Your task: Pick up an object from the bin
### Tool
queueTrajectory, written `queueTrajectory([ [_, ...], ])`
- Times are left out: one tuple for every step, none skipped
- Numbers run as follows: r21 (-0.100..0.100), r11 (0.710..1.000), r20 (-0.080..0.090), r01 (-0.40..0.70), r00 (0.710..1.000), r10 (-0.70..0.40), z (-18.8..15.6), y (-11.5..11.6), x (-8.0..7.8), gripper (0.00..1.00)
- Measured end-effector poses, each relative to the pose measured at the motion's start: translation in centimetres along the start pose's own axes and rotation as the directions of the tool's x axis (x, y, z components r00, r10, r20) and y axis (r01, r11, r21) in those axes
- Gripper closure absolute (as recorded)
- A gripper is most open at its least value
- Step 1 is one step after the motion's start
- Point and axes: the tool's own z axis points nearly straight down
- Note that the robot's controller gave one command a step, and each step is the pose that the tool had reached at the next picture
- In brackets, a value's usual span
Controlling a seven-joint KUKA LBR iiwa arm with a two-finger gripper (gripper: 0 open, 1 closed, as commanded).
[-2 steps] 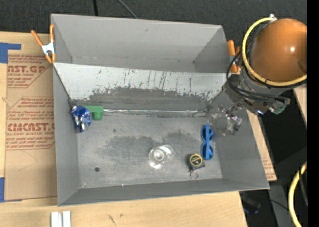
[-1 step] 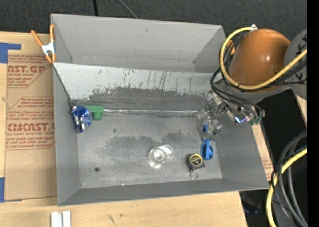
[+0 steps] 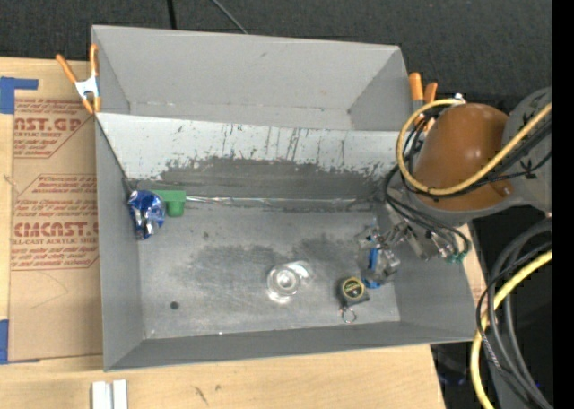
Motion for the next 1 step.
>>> queueTrajectory([
  [0.004,1.000,0.006,0.002,1.000,-0.002,-0.36,-0.02,-0.25,0.00],
])
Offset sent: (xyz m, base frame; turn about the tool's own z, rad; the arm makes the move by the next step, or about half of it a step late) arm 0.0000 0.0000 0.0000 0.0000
